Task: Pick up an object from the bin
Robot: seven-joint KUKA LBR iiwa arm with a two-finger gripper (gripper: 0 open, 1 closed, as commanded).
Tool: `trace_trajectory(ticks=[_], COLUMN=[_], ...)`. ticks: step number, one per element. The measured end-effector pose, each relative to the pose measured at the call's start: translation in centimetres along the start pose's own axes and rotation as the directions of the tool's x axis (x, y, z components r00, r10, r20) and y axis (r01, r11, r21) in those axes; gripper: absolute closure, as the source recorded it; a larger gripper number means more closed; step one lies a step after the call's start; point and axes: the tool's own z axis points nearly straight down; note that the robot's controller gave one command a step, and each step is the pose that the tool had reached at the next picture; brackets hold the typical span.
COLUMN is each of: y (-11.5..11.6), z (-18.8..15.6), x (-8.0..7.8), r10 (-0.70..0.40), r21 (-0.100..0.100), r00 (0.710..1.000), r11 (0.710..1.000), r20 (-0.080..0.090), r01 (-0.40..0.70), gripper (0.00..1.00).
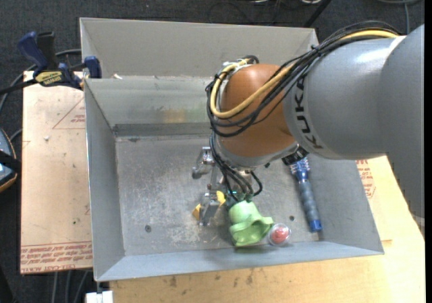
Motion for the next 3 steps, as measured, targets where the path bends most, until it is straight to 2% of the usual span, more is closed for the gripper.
trace_trajectory(ticks=[1,2,3], y=[-4.5,-4.4,-4.2], z=[7.7,7.3,-10.9], x=[0.3,0.1,-0.9], r10=[-0.284,-0.283,-0.361], r21=[0.001,0.001,0.005], r00=[0.959,0.959,0.933], r11=[0.959,0.959,0.933], r20=[0.012,0.017,0.019], r01=[0.284,0.283,0.361], gripper=[0.0,1.0,1.0])
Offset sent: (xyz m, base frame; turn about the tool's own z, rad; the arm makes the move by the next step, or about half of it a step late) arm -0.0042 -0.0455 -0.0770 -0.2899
